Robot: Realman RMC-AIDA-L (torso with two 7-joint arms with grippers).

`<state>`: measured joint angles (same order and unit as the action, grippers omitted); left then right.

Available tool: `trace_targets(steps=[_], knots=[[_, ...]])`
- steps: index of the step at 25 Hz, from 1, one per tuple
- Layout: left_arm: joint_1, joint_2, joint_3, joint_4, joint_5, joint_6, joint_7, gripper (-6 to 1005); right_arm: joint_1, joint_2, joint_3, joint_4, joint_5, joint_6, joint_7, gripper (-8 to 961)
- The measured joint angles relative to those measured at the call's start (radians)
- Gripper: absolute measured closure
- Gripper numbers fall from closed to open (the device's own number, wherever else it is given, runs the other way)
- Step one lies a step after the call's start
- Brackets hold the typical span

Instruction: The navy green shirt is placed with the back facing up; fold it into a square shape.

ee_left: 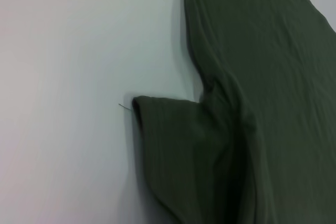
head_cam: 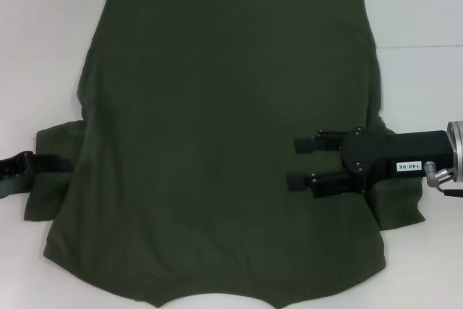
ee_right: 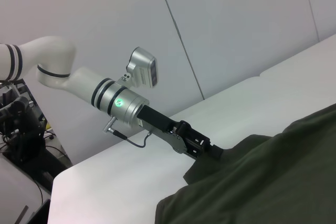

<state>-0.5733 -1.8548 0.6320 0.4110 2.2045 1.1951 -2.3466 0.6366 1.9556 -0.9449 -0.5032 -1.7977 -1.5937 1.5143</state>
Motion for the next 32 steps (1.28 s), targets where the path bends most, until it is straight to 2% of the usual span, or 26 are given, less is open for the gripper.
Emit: trace_targets(steps=[4,15,20,23,26,32], knots=[[-0.001,-0.001,0.000,0.000,0.011,-0.009,-0.004,495,0.000,0.000,0.000,0.000,0.000,0.000,0.000,34],[-0.009,-0.006,-0.005,-0.001,0.050,-0.036,-0.004,737,0.003,0.000,0.000,0.000,0.002,-0.002,0.003,37],[-0.012,-0.005,-0.002,-0.001,0.052,-0.034,-0.005,930,0.003,0.002,0.000,0.000,0.002,-0.001,0.004,38],[-0.012,0.000,-0.008,-0.001,0.052,-0.025,-0.006,952,0.005,0.002,0.000,0.000,0.002,-0.001,0.004,39],[-0.015,0.020,-0.012,0.008,0.052,-0.006,-0.018,973,0.005,0.002,0.001,0.000,0.001,-0.001,0.004,40],[-0.044,0.105,-0.013,0.059,0.074,0.092,-0.096,971,0.002,0.002,0.009,0.000,-0.001,0.000,0.006,41]])
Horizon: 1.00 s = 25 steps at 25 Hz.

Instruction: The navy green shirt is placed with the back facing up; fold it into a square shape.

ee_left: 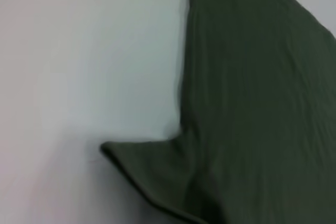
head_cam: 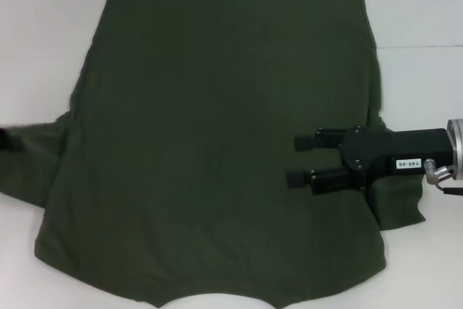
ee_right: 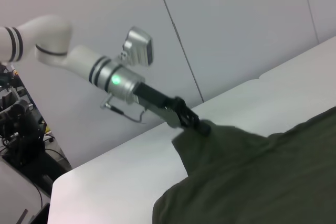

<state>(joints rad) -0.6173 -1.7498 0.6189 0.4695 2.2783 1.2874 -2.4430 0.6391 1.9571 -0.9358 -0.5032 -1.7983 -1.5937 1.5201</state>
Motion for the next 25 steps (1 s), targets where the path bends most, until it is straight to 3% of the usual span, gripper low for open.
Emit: trace_targets(steps=[6,10,16,23,25], knots=[[-0.071,0.059,-0.019,0.053,0.104,0.109,-0.098,969,-0.003,-0.001,0.003,0.000,-0.002,0.000,0.000,43],[-0.128,0.084,-0.025,0.053,0.151,0.170,-0.148,968,-0.005,-0.001,0.003,0.000,-0.002,0.000,-0.001,44],[-0.186,0.093,-0.017,0.054,0.159,0.225,-0.226,966,-0.006,-0.003,0.004,0.000,-0.003,0.004,0.000,45],[-0.269,0.082,0.044,0.043,0.159,0.227,-0.323,963,-0.006,-0.002,0.005,0.000,-0.004,0.014,0.000,47],[-0.289,0.070,0.051,0.029,0.159,0.213,-0.345,963,-0.006,-0.002,0.005,0.000,-0.004,0.013,0.000,48]])
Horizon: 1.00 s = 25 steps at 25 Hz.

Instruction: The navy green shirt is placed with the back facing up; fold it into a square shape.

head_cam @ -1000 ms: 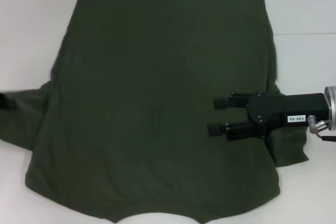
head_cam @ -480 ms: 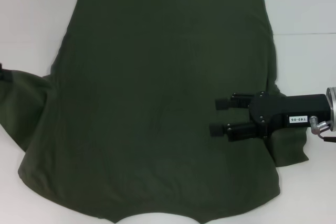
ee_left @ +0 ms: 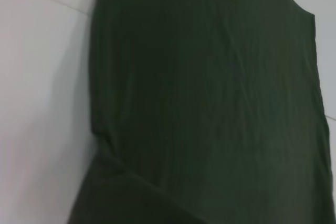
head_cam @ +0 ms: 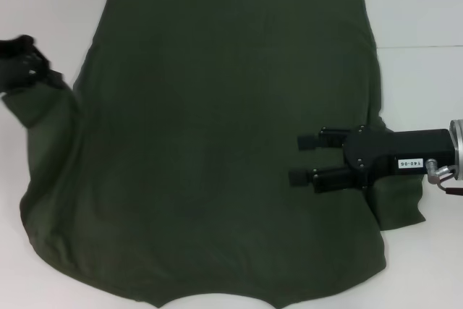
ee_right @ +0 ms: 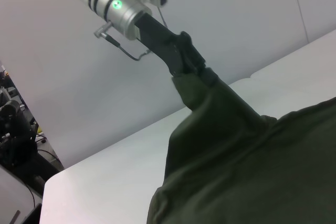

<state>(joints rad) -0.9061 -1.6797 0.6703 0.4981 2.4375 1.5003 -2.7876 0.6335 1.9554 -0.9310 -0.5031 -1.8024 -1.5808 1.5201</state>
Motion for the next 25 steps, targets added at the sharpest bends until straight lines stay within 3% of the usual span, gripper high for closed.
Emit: trace_targets(steps=[3,7,12,16,20,25], knots=[[-0.020,-0.038,0.001,-0.024,0.000,-0.039,-0.018,953,0.000,0.001,0.000,0.000,0.000,0.001,0.000,48],[-0.027,-0.113,0.000,-0.048,0.000,-0.128,-0.030,916,-0.003,0.002,0.000,0.001,0.000,0.001,-0.002,49],[-0.040,-0.216,0.000,-0.072,-0.001,-0.249,-0.026,765,-0.006,0.002,0.000,0.002,0.000,0.002,-0.003,51],[-0.044,-0.284,-0.011,-0.066,-0.017,-0.318,0.000,666,-0.006,0.002,-0.001,0.003,0.000,0.002,-0.005,52],[-0.029,-0.296,-0.014,-0.061,-0.032,-0.331,0.007,575,-0.006,0.001,-0.002,0.003,0.000,0.004,-0.003,53],[0.031,-0.290,-0.014,0.019,-0.058,-0.296,0.031,425,-0.006,0.000,-0.002,0.003,0.000,0.004,-0.001,54]])
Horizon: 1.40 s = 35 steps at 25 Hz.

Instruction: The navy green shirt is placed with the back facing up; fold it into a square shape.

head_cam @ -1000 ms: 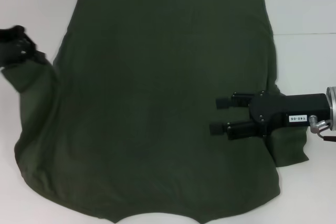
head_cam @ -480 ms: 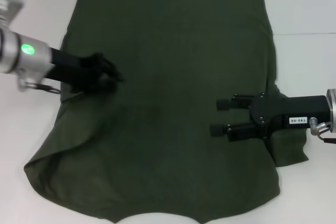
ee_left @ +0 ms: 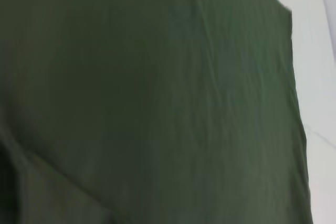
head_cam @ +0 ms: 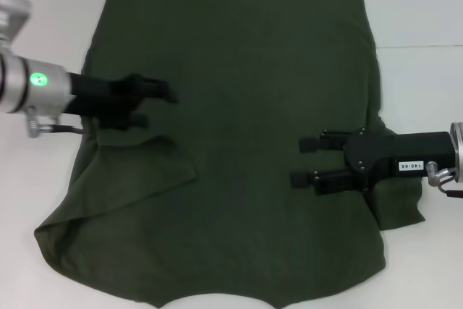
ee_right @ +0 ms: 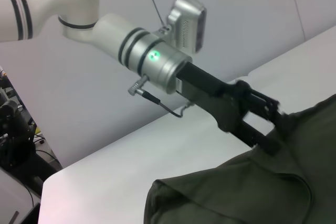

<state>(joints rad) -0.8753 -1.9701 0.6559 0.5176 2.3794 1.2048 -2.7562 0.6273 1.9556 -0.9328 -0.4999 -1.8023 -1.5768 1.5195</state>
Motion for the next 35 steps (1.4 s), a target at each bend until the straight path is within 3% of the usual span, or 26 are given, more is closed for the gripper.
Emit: trace_targets(steps=[9,16,35], knots=[[0.168,0.023,0.001,0.048,-0.206,-0.016,0.231,94,-0.001,-0.002,0.000,0.009,0.000,0.017,0.002,56],[0.188,0.015,0.006,-0.018,-0.217,-0.129,0.384,93,-0.002,-0.002,0.000,0.009,0.000,0.019,0.003,58],[0.170,-0.011,0.037,-0.067,-0.204,-0.226,0.428,96,-0.016,-0.003,0.000,0.011,0.000,0.020,0.011,63]])
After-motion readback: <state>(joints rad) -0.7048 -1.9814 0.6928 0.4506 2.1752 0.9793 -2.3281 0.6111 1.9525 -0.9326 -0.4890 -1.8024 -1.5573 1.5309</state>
